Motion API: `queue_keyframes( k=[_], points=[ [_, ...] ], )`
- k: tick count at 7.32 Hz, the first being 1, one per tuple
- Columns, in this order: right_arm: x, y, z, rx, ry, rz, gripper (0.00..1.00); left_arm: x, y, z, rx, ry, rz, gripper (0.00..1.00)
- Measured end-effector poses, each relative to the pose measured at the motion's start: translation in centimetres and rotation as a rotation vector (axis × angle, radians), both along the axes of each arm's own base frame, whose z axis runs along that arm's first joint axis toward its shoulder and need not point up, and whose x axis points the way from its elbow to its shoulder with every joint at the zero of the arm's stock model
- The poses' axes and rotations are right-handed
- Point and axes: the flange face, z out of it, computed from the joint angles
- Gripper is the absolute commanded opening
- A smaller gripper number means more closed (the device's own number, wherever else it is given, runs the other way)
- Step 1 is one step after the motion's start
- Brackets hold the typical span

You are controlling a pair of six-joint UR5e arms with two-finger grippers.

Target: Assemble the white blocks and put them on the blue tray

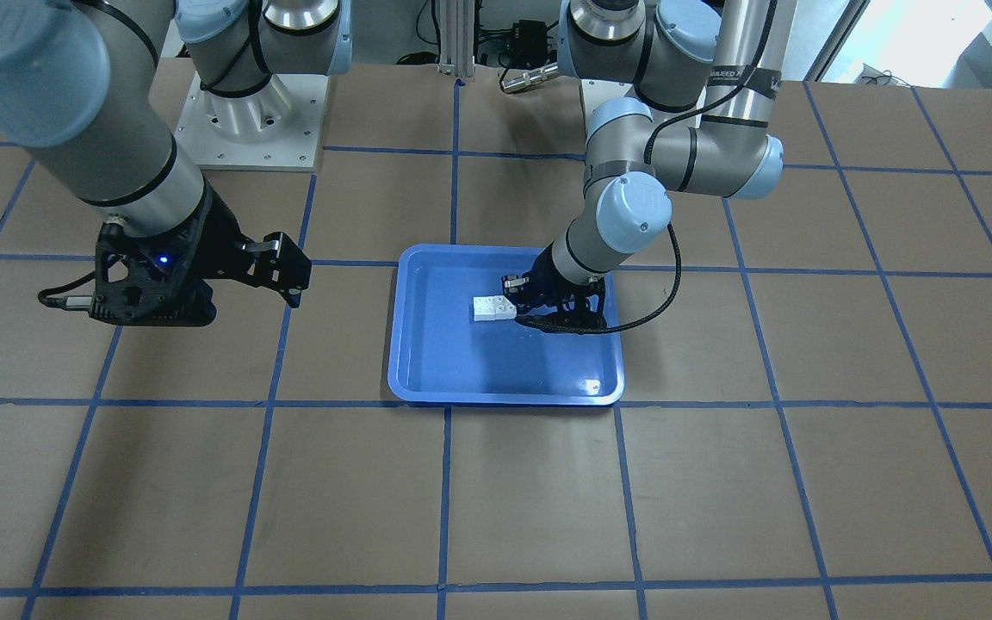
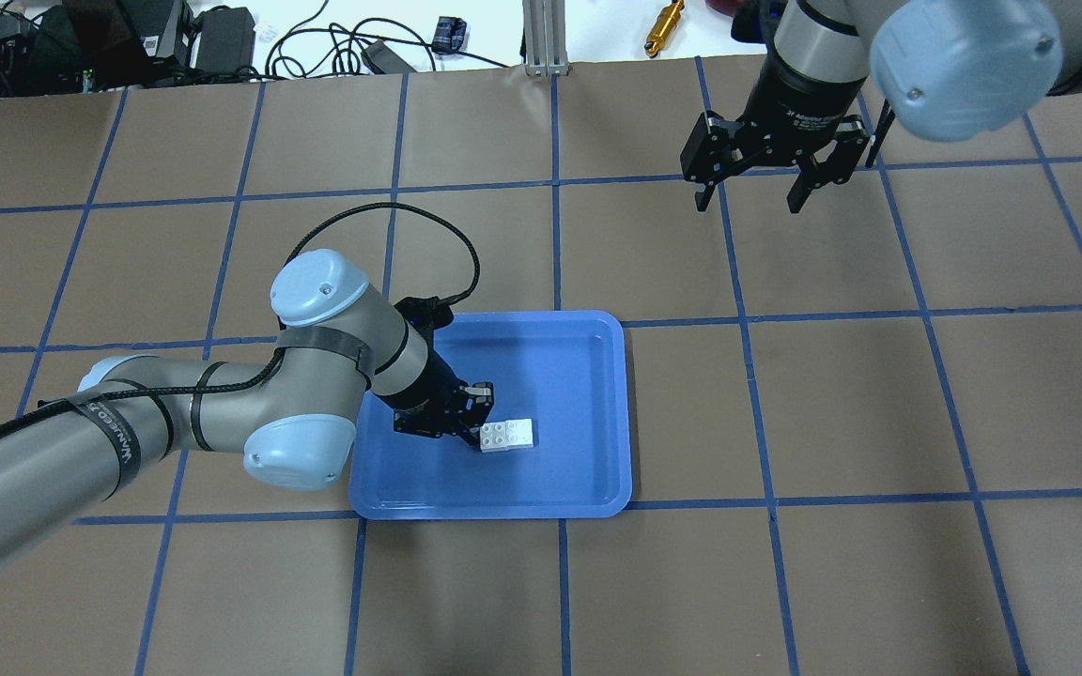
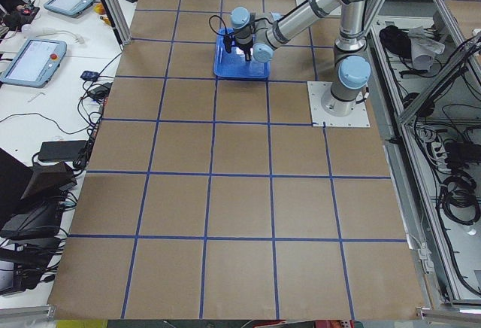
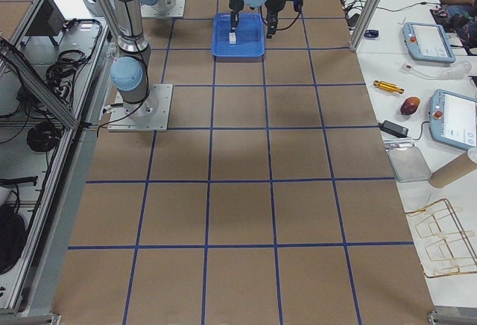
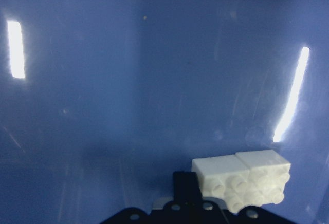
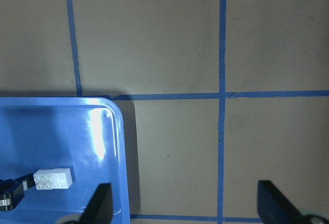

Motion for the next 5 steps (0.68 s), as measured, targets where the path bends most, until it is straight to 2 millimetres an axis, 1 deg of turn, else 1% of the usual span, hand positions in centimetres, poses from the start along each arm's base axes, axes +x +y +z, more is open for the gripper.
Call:
queue_keyframes(
  k=[1, 3, 5],
  points=[
    [-0.2, 0.4, 1.1, 0.022, 0.010, -0.052, 1.00, 0.0, 0.0, 0.0, 0.002, -0.001, 0.003, 0.00],
    [-0.3, 1.9, 3.5, 0.020, 0.021, -0.123, 1.00, -0.1, 0.1, 0.0, 0.003, -0.001, 0.004, 0.00],
    [-0.4, 3.2, 4.7, 0.021, 0.020, -0.130, 1.00, -0.3, 0.1, 0.0, 0.004, -0.002, 0.003, 0.00]
  ],
)
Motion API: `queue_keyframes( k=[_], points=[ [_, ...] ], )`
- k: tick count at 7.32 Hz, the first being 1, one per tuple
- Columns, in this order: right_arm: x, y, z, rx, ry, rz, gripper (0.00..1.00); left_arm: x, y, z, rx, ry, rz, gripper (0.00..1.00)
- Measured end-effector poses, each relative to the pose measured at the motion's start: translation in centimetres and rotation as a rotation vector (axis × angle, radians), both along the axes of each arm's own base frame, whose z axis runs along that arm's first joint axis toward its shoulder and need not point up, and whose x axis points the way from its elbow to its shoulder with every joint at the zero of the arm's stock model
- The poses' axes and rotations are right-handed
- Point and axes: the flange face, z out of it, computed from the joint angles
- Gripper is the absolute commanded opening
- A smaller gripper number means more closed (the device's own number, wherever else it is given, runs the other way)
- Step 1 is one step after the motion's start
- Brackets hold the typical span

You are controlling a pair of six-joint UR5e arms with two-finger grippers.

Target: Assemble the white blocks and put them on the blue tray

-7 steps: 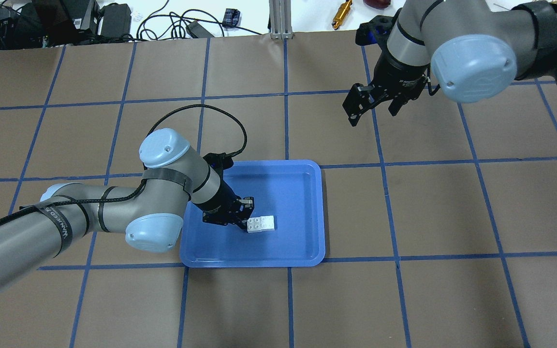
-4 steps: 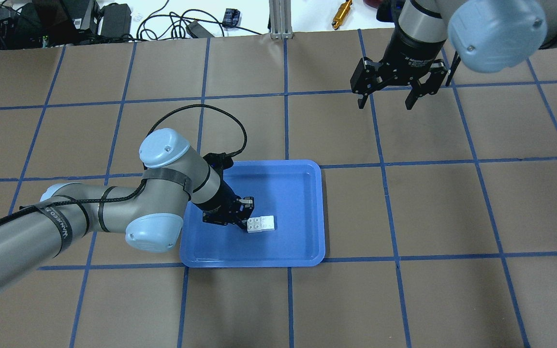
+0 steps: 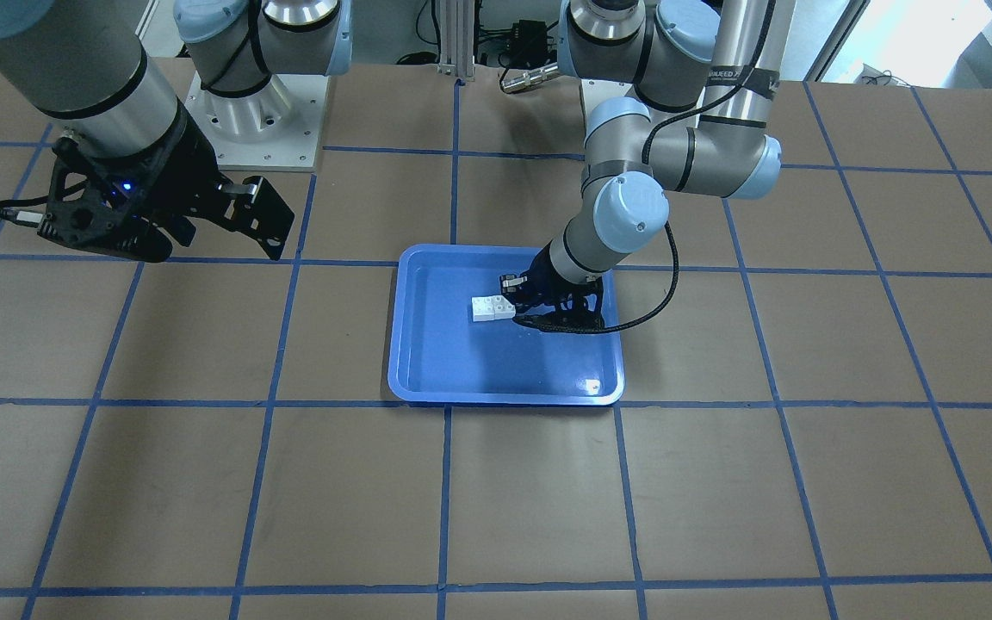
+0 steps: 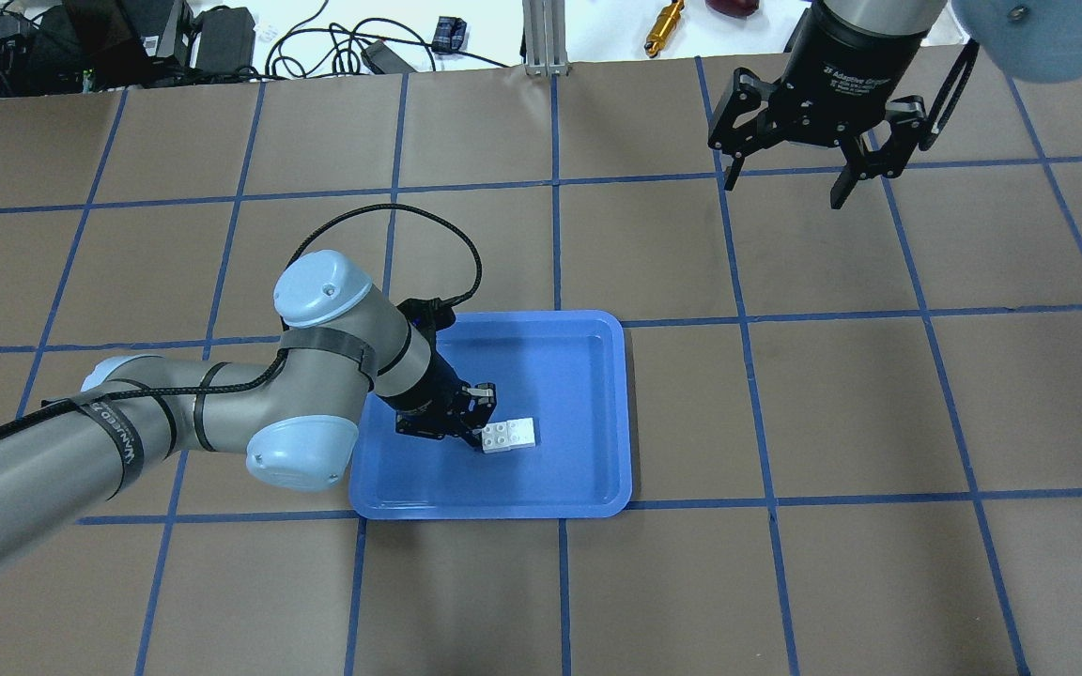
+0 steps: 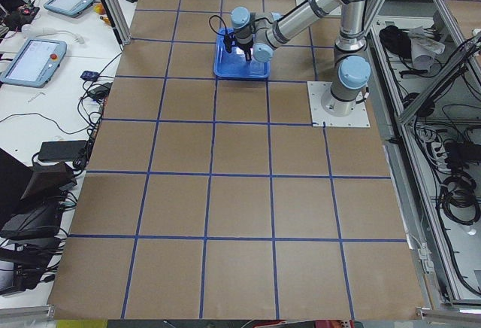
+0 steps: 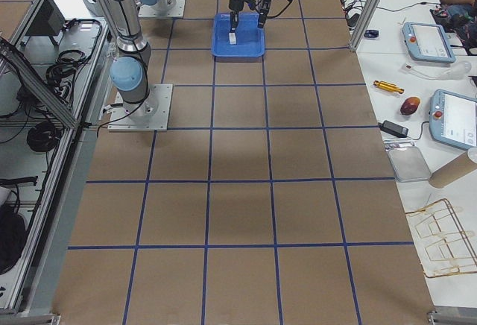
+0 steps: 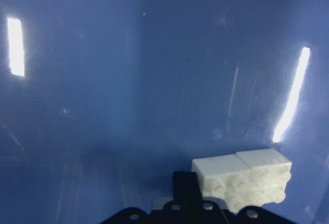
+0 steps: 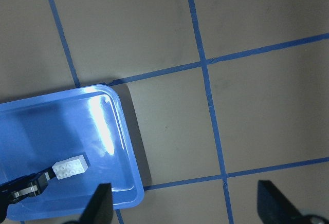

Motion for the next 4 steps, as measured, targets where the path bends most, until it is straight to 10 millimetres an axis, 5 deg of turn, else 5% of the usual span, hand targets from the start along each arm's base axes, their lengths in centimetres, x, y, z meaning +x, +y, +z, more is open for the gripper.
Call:
queue_keyframes(
  k=[4],
  points=[
    [-1.2, 1.6, -0.4, 0.010, 0.039, -0.007, 1.00, 0.5, -1.5, 2.4, -0.062, 0.001, -0.006, 0.00]
  ],
)
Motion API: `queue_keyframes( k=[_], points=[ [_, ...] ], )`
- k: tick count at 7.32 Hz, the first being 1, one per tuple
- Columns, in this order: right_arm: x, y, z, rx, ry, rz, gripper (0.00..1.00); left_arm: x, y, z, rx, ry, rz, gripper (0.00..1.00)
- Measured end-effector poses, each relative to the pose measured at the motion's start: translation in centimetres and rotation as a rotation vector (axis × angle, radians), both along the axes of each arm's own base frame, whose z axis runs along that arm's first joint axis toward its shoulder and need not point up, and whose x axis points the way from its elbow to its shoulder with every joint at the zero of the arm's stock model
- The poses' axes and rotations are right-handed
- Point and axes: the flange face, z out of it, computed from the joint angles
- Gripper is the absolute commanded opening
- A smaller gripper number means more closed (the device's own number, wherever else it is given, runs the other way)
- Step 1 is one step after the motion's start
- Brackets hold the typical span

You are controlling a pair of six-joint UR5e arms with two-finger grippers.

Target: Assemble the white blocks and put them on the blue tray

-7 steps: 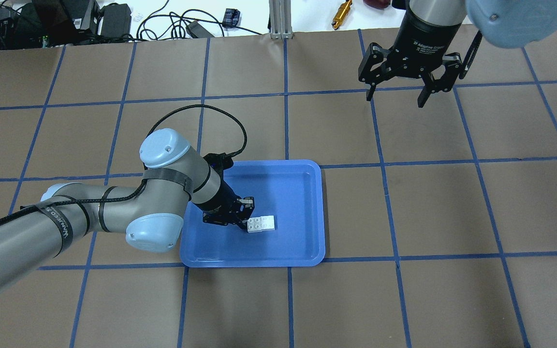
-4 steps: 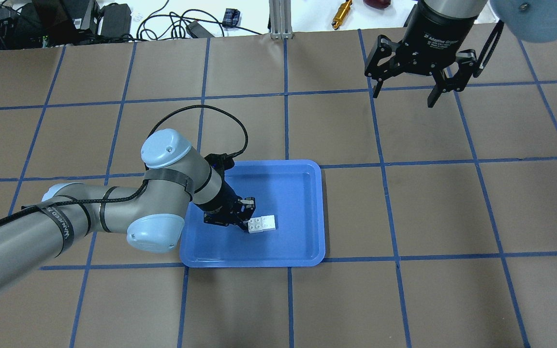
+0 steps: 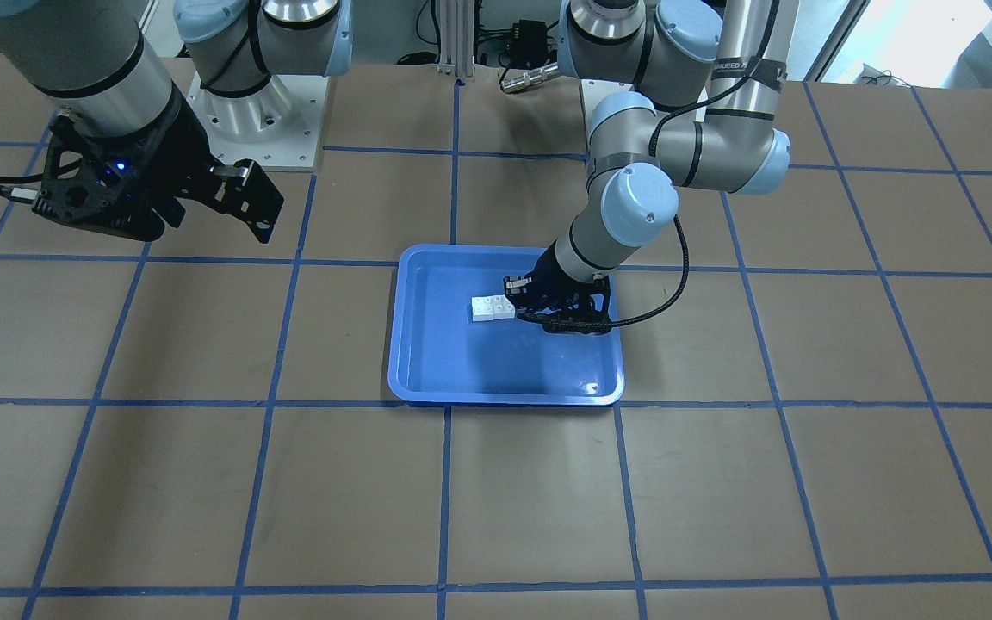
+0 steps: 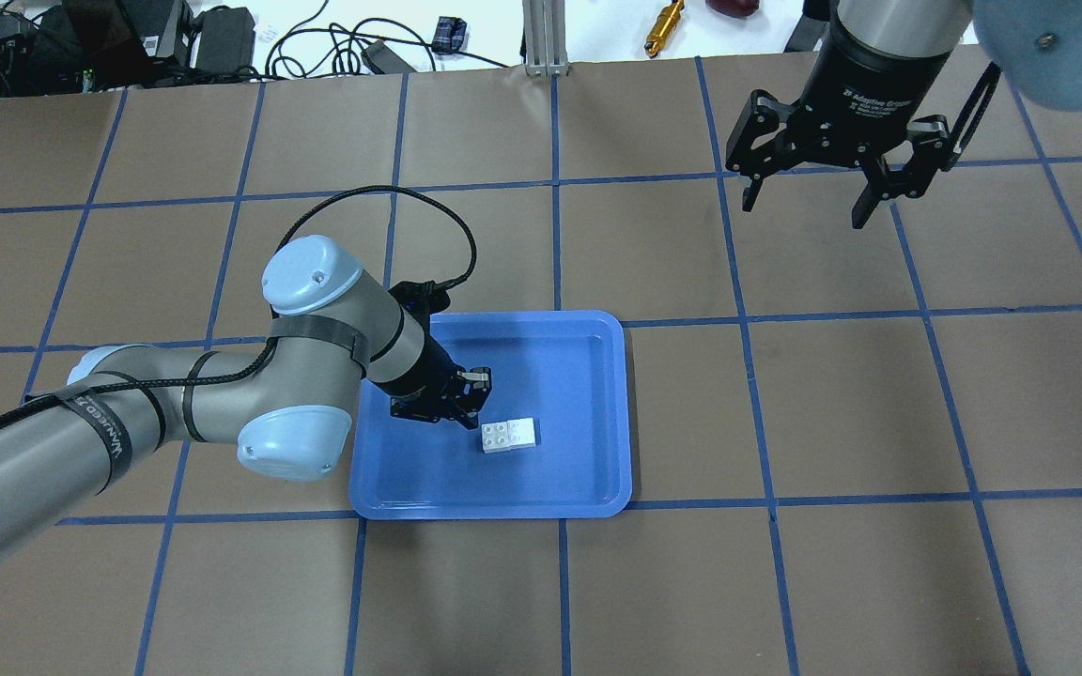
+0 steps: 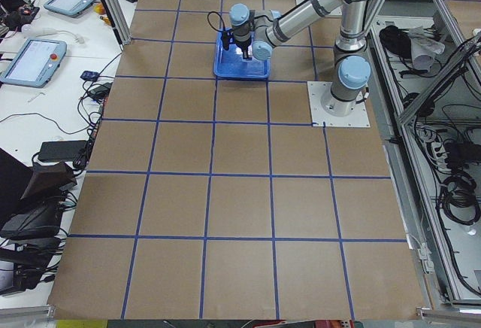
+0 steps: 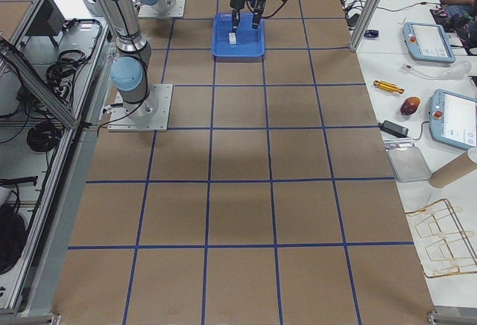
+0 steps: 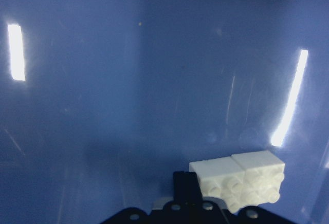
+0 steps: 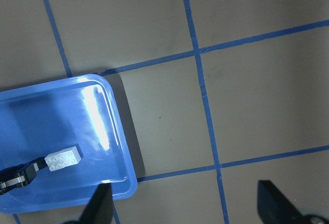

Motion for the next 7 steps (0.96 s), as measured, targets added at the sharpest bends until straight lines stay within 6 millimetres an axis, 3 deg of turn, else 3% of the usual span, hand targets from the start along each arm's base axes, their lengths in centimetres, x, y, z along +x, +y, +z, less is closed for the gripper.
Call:
queue_keyframes(
  k=[4, 7],
  points=[
    [-0.4, 1.1, 0.6, -0.014, 0.016, -0.003, 1.00, 2.8, -2.8, 4.4, -0.036, -0.064, -0.020, 0.00],
    [-0.7, 1.4, 1.0, -0.023, 0.037, 0.000, 1.00, 5.3, -5.4, 11.5, -0.008, -0.161, -0.069, 0.00]
  ],
)
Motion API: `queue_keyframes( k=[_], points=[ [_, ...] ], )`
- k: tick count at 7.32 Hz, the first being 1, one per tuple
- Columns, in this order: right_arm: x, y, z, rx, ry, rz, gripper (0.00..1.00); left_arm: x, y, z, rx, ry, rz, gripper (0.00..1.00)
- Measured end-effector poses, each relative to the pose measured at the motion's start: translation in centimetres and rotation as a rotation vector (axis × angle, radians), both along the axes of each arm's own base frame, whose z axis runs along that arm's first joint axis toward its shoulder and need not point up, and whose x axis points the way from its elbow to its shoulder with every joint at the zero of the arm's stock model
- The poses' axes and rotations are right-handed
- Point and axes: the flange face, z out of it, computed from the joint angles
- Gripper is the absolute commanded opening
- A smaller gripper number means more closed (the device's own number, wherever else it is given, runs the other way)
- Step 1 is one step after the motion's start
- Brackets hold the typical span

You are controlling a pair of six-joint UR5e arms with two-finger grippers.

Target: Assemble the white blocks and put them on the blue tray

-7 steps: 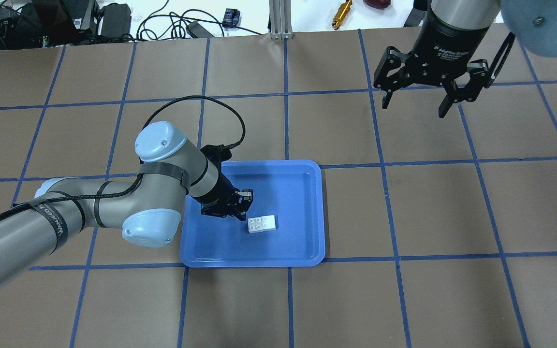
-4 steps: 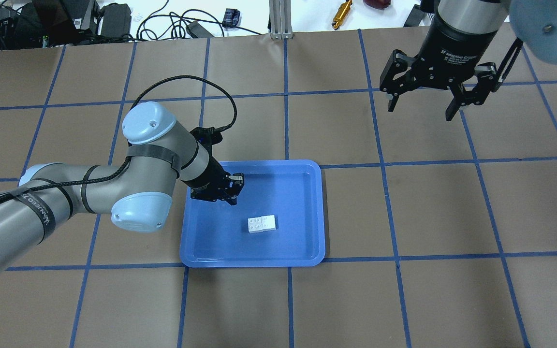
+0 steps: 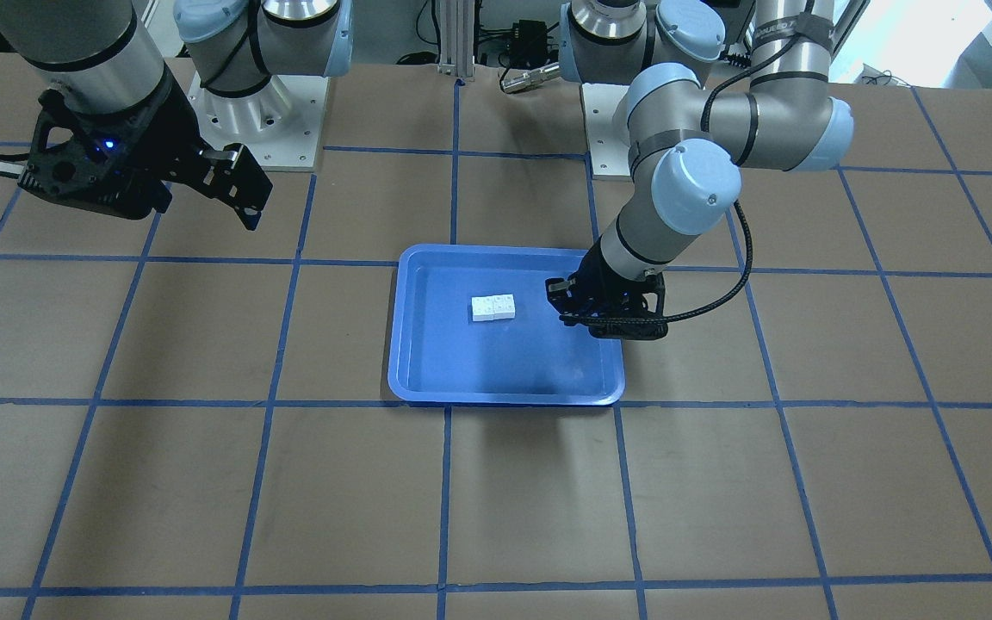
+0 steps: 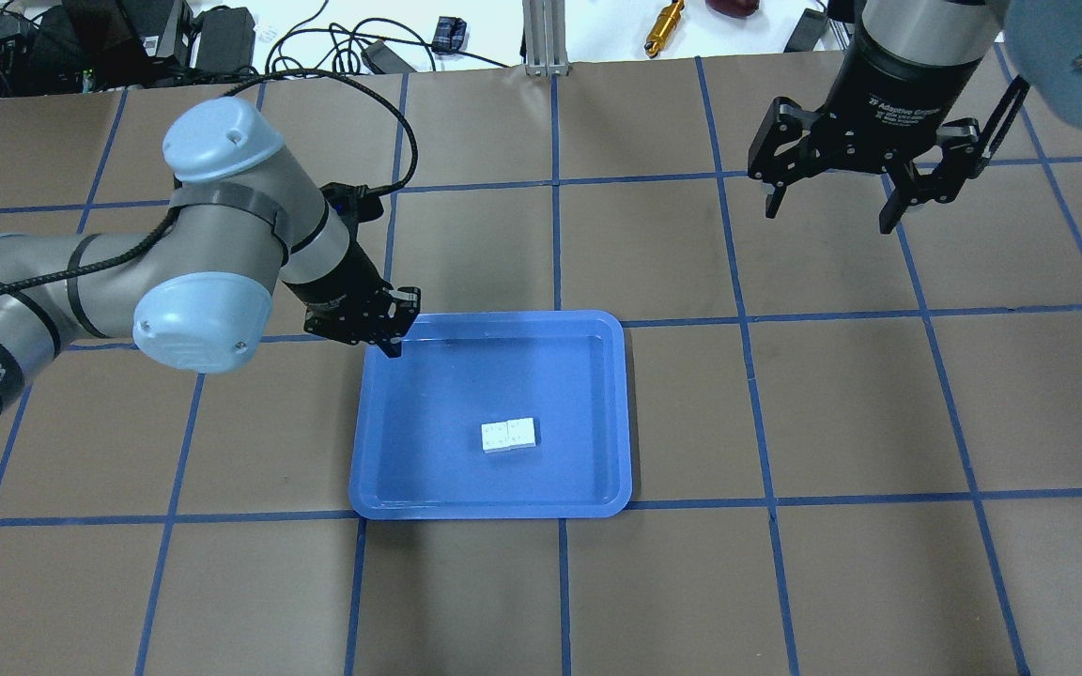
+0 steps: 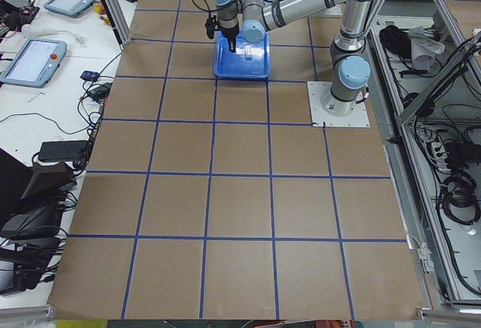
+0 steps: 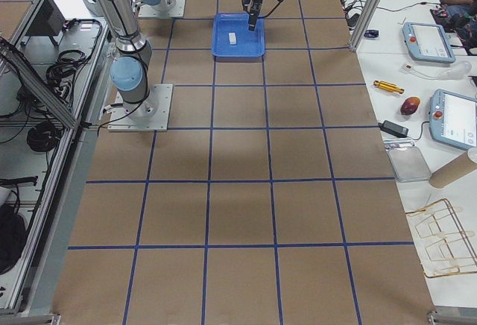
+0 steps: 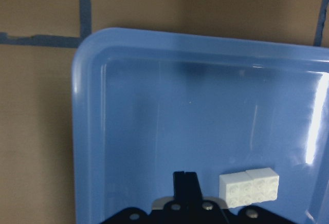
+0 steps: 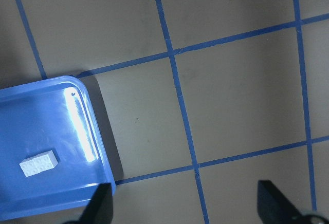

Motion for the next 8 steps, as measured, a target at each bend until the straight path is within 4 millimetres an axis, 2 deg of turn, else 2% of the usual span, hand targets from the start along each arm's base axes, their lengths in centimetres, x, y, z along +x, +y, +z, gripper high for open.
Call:
queue_keyframes(
  k=[2, 5, 6, 8],
  points=[
    [0.0, 0.1, 0.0, 0.002, 0.000, 0.001, 1.00, 0.9, -0.3, 5.3, 0.001, -0.067, -0.070, 0.00],
    [0.2, 0.5, 0.4, -0.002, -0.004, 0.011, 1.00, 2.0, 1.1, 11.4, -0.024, -0.131, -0.145, 0.00],
    [0.2, 0.5, 0.5, -0.002, -0.004, 0.027, 1.00, 2.4, 1.1, 13.3, -0.032, -0.135, -0.140, 0.74],
    [0.1, 0.5, 0.5, -0.002, -0.003, 0.042, 1.00, 3.8, 0.4, 15.7, -0.069, -0.136, -0.127, 1.00]
  ],
)
